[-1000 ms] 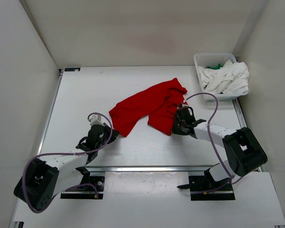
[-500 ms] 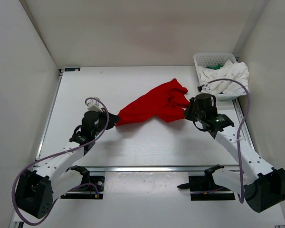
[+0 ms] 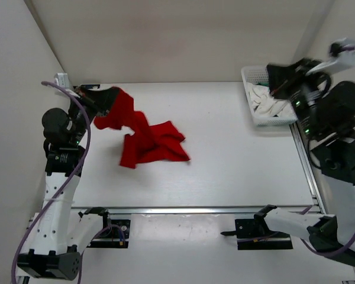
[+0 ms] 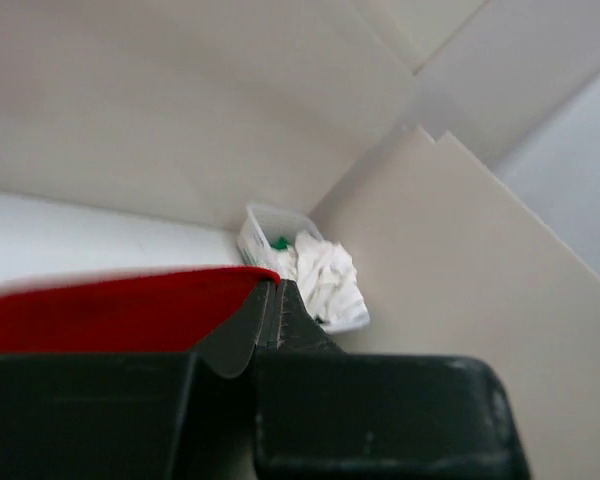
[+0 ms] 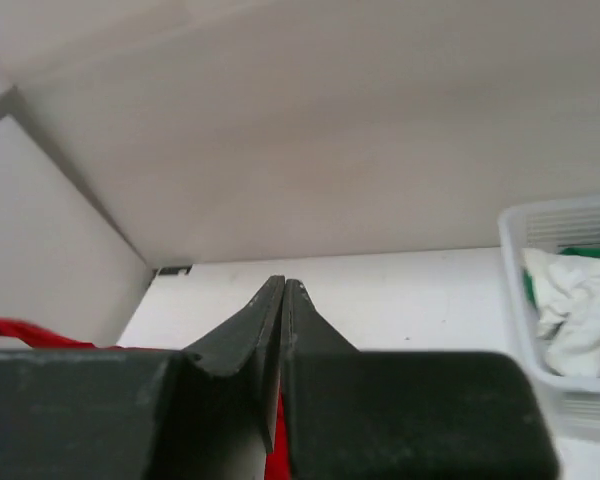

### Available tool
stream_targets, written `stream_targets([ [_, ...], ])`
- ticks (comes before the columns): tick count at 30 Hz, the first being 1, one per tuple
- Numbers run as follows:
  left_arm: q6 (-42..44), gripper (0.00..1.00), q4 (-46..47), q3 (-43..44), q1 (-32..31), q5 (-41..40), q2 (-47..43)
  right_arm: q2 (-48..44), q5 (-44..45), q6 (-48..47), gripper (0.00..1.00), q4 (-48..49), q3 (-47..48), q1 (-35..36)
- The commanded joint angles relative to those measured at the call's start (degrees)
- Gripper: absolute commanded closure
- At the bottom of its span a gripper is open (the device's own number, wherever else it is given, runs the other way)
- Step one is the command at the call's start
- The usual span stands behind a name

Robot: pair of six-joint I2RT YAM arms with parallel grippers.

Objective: Fold and stack the t-shirts
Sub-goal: Flatten out the tshirt

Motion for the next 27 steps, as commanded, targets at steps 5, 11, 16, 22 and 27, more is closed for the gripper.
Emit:
stream_targets([
  [5, -1.0, 1.0, 2.2, -22.3, 1.2, 3.7, -3.5, 2.7, -19.2, 5.2, 1.0, 15.1, -50.0, 4.8],
  [11, 0.8, 1.0, 2.7, -22.9, 1.0, 2.3, -2.1, 16.0, -26.3, 7.8, 0.65, 38.0, -62.3, 6.7],
  [16, 1.9, 1.0, 1.9, -20.0, 0.8, 1.7, -0.6, 27.4, -34.0, 7.9, 0.41, 46.9, -59.2, 9.5],
  [22, 1.8, 1.0, 2.9, -20.7, 0.4, 2.0, 0.6, 37.5, -39.1, 12.8, 0.4, 52.8, -57.0, 11.9],
  [27, 2.0, 1.0, 2.9, -19.9, 0.3, 1.9, 1.0, 43.2, -45.2, 16.8, 0.52, 57.3, -56.1, 11.3],
])
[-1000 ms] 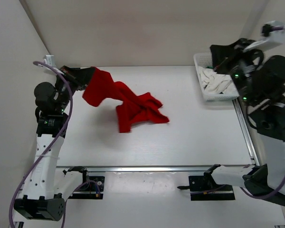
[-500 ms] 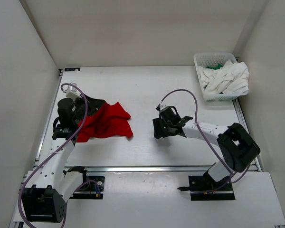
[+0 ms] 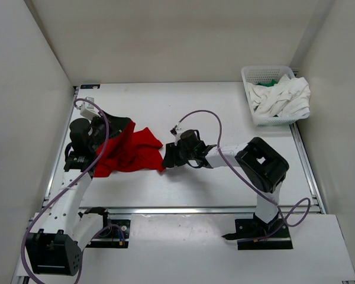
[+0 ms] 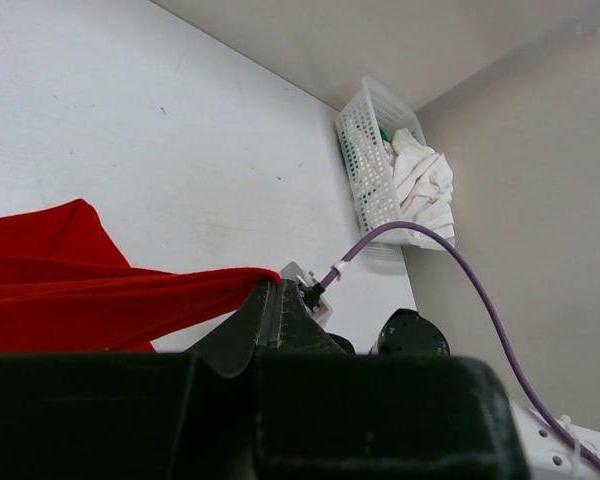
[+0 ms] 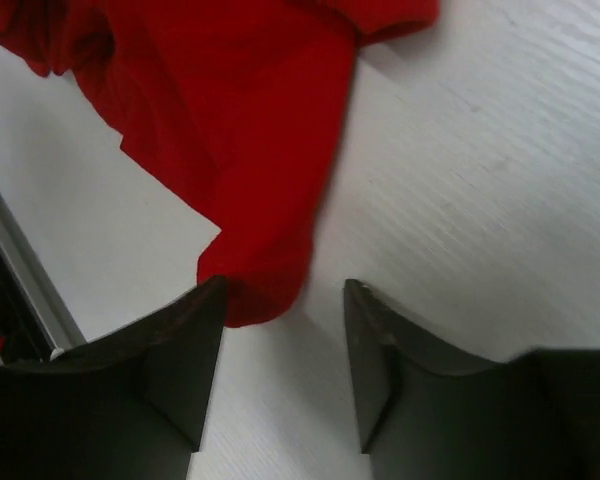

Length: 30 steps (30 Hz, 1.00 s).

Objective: Fold and stack the t-shirts
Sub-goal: Flatten out the tshirt

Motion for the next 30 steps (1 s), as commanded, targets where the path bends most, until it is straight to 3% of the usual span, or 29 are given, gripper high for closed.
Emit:
stream_targets([
  [1, 1.0, 1.0, 1.2, 2.1, -0.4, -0.5, -0.4, 3.0, -4.8, 3.9, 0.56, 5.8, 0.6, -0.6],
  [2, 0.9, 1.0, 1.2, 2.4, -0.5, -0.3, -0.4, 3.1, -6.6, 4.3, 0.61, 6.1, 1.0, -0.7],
  [4, 1.1, 1.0, 1.2, 2.2, -0.4, -0.3, -0.4, 2.7, -8.0, 4.7, 0.9, 7.3, 0.4, -1.8],
  [6, 1.3, 1.0, 0.7, 2.1, -0.4, -0.9, -0.5, 0.7, -8.8, 5.7, 1.0, 7.6, -1.3, -3.6],
  [9, 1.9, 1.0, 0.6, 1.4, -0.1, -0.7, -0.6, -6.1, -8.3, 4.6, 1.0, 5.6, -4.8, -8.4],
  [13, 2.7, 1.0, -0.1, 0.8, 0.3, -1.6, -0.7, -15.7, -4.4, 0.0, 1.0, -5.5, -5.7, -17.0],
  [17, 3.4, 1.0, -0.3, -0.2, 0.3, -2.0, -0.9, -13.9, -3.2, -4.4, 1.0, -17.3, 2.3, -24.5],
  [20, 4.0, 1.0, -0.4, -2.0, 0.0, -3.1, -1.0, -4.6, -1.1, -8.5, 1.0, -29.4, 18.0, -30.6],
  [24, 6.0, 1.0, -2.6, -3.7, -0.2, -5.6, -1.2, 5.1, 3.6, -9.5, 1.0, -36.2, 36.1, -33.3],
  [26, 7.3, 1.0, -4.2, -4.7, 0.2, -6.1, -1.7, 11.9, 3.3, -9.6, 1.0, -42.1, 50.8, -35.0],
  [29, 8.7, 1.0, -6.1, -7.2, -0.3, -8.6, -4.1, 15.2, 5.2, -11.8, 0.81, -49.1, 62.4, -34.0],
  [30, 8.9, 1.0, -6.1, -8.1, -0.4, -8.7, -4.3, 14.9, 6.1, -12.0, 0.79, -50.3, 63.4, -33.4],
])
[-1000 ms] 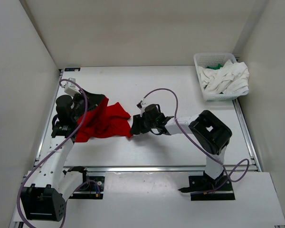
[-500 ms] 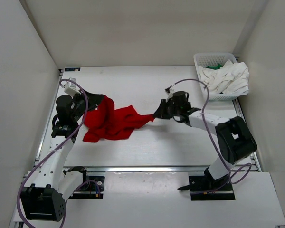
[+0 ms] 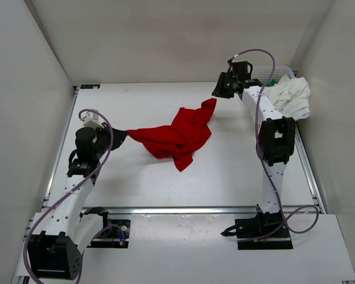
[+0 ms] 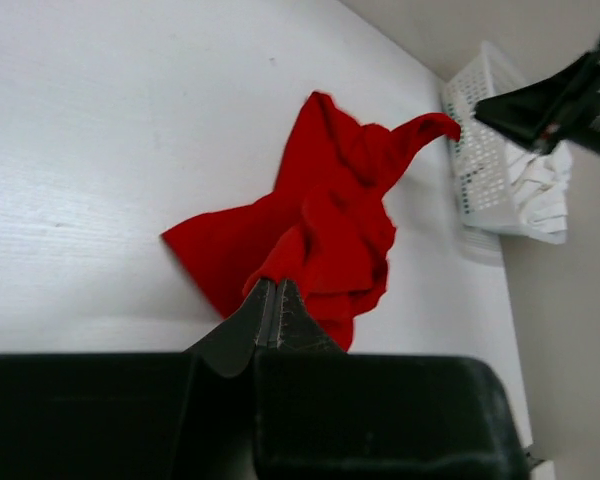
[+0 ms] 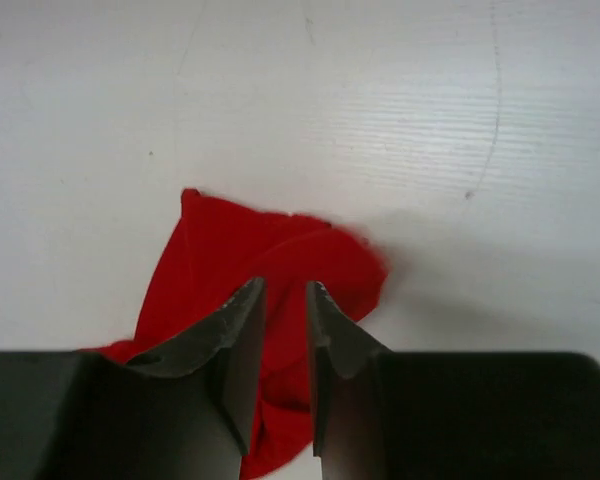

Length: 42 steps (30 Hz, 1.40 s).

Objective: Fold and stack the t-shirts
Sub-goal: Flatten out the tshirt

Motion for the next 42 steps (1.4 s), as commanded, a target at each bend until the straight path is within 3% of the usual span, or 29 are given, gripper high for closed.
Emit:
stream_targets([
  [1, 3.0, 1.0, -2.3, -3.3, -1.0, -3.8, -3.4, -3.4, 4.1, -4.1, 0.78, -10.9, 5.6, 2.9],
  [3, 4.4, 1.0, -3.2, -5.6, -2.1, -6.1, -3.8, -9.9, 6.9, -3.9, 0.73, -7.1, -4.9, 6.2],
  [5, 5.6, 1.0, -3.7, -7.0, -3.4, -8.8, -4.4, -20.7, 8.5, -1.5, 0.66, 3.6, -24.8, 10.9],
  [6, 6.1, 1.0, -3.9, -7.5, -3.4, -8.9, -4.4, -26.2, 9.0, -0.4, 0.64, 8.0, -29.2, 12.7],
  [8, 6.4, 1.0, -4.2, -7.5, -4.0, -9.3, -4.5, -32.4, 4.6, 4.2, 0.59, 16.6, -45.6, 15.7],
  [11, 6.3, 1.0, -3.9, -7.2, -5.8, -9.5, -4.4, -34.8, 5.0, 6.0, 0.61, 20.1, -54.3, 23.8],
  [17, 3.3, 1.0, -1.3, -9.4, -7.0, -7.3, -5.7, -30.2, 10.4, 9.0, 0.62, 20.9, -55.9, 34.6],
  [23, 3.2, 1.0, -1.5, -9.9, -8.2, -7.3, -6.9, -26.9, 19.6, 10.7, 0.61, 19.4, -55.7, 35.7],
  [33, 2.5, 1.0, -0.6, -11.0, -8.2, -7.1, -7.4, -19.0, 24.0, 10.2, 0.6, 13.0, -52.5, 37.1],
  [35, 2.8, 1.0, -0.8, -10.8, -8.3, -7.2, -7.4, -19.6, 24.5, 9.8, 0.66, 13.1, -53.9, 37.0],
  [37, 2.9, 1.0, -1.3, -10.9, -8.1, -7.3, -7.4, -21.3, 26.2, 10.0, 0.92, 11.6, -55.3, 36.3],
  [39, 2.8, 1.0, -0.8, -11.0, -7.9, -7.3, -7.4, -23.6, 27.9, 9.2, 1.0, 10.7, -58.5, 34.8],
  [42, 3.0, 1.0, -1.0, -11.2, -7.5, -7.3, -7.2, -29.3, 27.5, 6.4, 1.0, 9.6, -63.6, 30.9],
])
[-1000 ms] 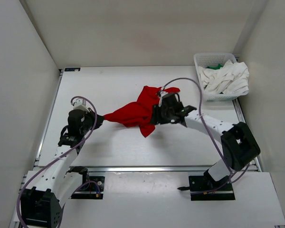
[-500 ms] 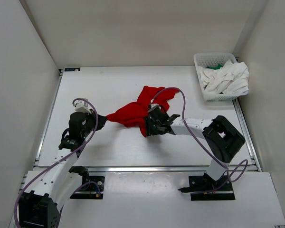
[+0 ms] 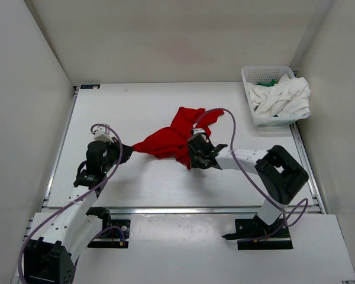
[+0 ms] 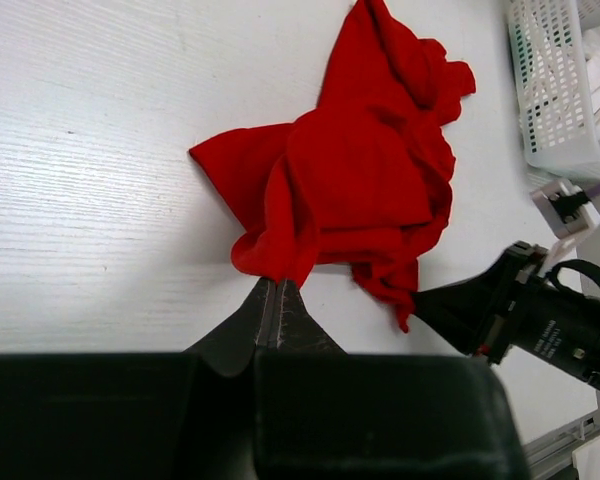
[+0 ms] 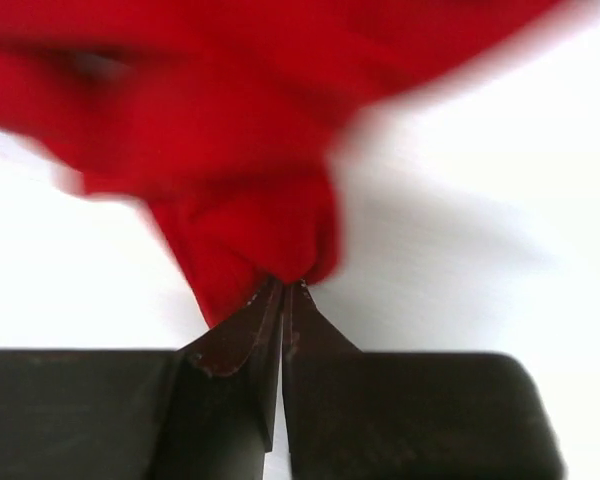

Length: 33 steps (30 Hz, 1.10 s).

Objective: Fold and stack the t-shirts
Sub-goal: Flatten out the tshirt

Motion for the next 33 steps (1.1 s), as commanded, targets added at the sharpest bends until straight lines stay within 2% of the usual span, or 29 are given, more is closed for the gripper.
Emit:
stream_targets([
  [1, 0.3, 1.0, 0.5, -0.2, 0.7, 0.1, -0.9, -6.3, 2.9, -3.9, 1.0, -7.8, -7.4, -5.5],
  [6, 0.9, 1.0, -0.5, 0.3, 0.4, 0.6, -0.3, -14.2, 2.4, -10.3, 1.0, -15.8, -8.4, -9.9],
  [7, 0.8, 1.0, -0.5, 0.0, 0.3, 0.1, -0.6, -15.5, 1.6, -9.5, 0.96, -17.1, -8.3, -10.5],
  [8, 0.9, 1.0, -0.4, -0.3, -0.1, 0.3, -0.6, -16.6, 0.1, -8.6, 0.83, -16.7, -8.5, -10.3],
  [10, 0.9, 1.0, -0.7, -1.1, -0.5, 0.0, -0.7, -17.7, 1.2, -6.6, 0.68, -16.4, -9.2, -10.1],
  [15, 1.2, 1.0, -1.4, -1.7, -1.3, -0.6, -1.2, -25.1, -6.0, -3.5, 0.58, -10.8, -14.9, -15.6],
  [16, 1.1, 1.0, -1.3, -1.7, -1.0, -0.5, -1.4, -26.9, -9.3, -1.6, 0.58, -8.8, -16.9, -16.2],
  [18, 0.7, 1.0, -0.4, -2.1, -1.6, -0.4, -1.4, -28.3, -10.0, 0.8, 0.58, -5.7, -19.3, -16.3],
  [23, 0.2, 1.0, 0.2, -2.3, -2.7, -0.5, -0.7, -25.9, -11.9, 3.4, 0.6, -0.9, -23.2, -19.3],
  [26, 0.3, 1.0, 0.5, -2.4, -2.7, -0.2, -0.8, -24.9, -12.4, 4.3, 0.61, 0.8, -23.5, -18.4],
  [31, -0.1, 1.0, 0.7, -3.1, -2.7, -0.3, -1.1, -23.1, -12.0, 4.3, 0.66, 0.7, -23.5, -18.5],
  [33, -0.1, 1.0, 0.8, -2.8, -2.7, -0.4, -1.0, -22.6, -10.9, 4.5, 0.72, 0.1, -23.0, -17.9],
])
